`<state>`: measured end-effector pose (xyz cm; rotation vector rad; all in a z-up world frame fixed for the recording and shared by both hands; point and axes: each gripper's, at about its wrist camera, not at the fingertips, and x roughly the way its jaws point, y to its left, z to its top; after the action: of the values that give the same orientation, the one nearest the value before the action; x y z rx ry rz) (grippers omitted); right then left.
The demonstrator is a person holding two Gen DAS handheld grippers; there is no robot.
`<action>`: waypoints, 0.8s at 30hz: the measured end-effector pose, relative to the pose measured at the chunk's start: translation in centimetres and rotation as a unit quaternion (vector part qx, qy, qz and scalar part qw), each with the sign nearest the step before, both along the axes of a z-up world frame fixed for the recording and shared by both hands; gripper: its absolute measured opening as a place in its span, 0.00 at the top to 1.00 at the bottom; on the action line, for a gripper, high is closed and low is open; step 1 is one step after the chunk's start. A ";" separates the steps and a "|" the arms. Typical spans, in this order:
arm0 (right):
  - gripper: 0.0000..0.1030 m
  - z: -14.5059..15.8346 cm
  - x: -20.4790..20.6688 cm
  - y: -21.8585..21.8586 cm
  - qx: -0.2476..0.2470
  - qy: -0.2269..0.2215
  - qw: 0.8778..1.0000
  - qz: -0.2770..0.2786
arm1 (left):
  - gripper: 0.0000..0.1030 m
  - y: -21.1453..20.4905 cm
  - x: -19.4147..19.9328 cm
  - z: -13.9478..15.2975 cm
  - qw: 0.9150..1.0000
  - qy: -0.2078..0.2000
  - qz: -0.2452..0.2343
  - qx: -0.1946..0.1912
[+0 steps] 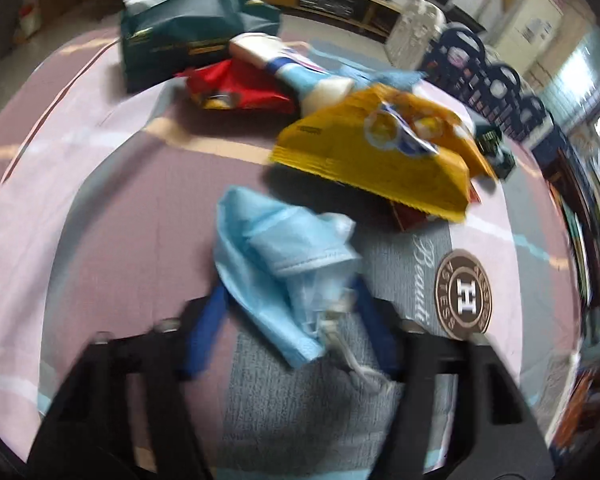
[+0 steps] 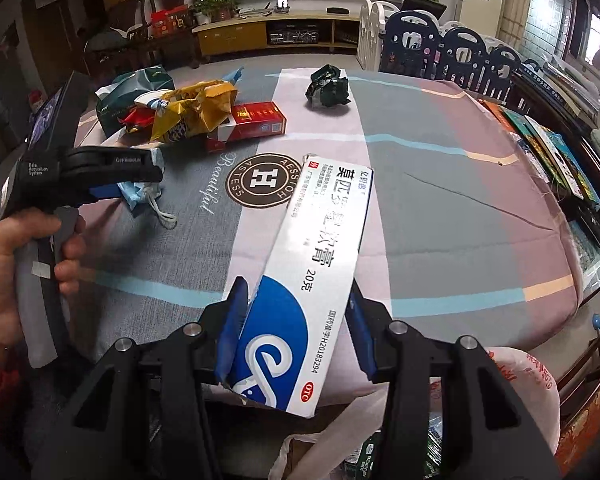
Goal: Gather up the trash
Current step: 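Grasp the blue face mask with the left tool while the right tool holds the box, then release the face mask and medicine box into the wastebasket with both tools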
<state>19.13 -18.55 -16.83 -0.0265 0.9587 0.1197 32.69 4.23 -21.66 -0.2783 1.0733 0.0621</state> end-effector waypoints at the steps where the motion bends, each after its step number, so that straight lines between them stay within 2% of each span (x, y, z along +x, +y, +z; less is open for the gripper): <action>1: 0.53 0.2 -0.1 -0.3 0.003 -0.001 1.000 -0.003 | 0.69 -0.2 -0.2 0.2 1.000 -0.008 -0.008 0.001; 2: 0.54 0.3 -0.3 -0.5 0.006 -0.001 1.000 -0.005 | 0.77 -0.4 -0.6 0.6 1.000 -0.018 -0.014 0.000; 3: 0.54 0.5 -0.4 -0.7 0.008 -0.003 1.000 -0.007 | 0.79 -0.4 -1.1 1.1 0.999 -0.028 -0.015 0.002; 8: 0.54 2.6 -2.0 -1.2 0.016 -0.026 1.000 0.001 | 0.80 -0.9 -5.5 5.3 0.995 -0.096 -0.028 0.029; 12: 0.54 3.9 -3.4 -1.7 0.011 -0.034 0.999 0.002 | 0.80 -1.8 -10.1 8.5 0.990 -0.134 -0.032 0.021; 17: 0.54 5.0 -5.7 -3.0 -0.004 -0.039 0.999 0.002 | 0.80 -3.5 -15.3 10.1 0.988 -0.148 -0.052 0.004; 24: 0.53 5.9 -10.5 -8.1 -0.035 -0.032 0.999 -0.018 | 0.80 -8.6 -19.6 10.9 0.976 -0.152 -0.148 -0.037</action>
<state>8.67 -26.62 -10.89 -0.0775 0.8991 0.0514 13.09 -4.39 -10.77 -0.1850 0.8027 -0.2819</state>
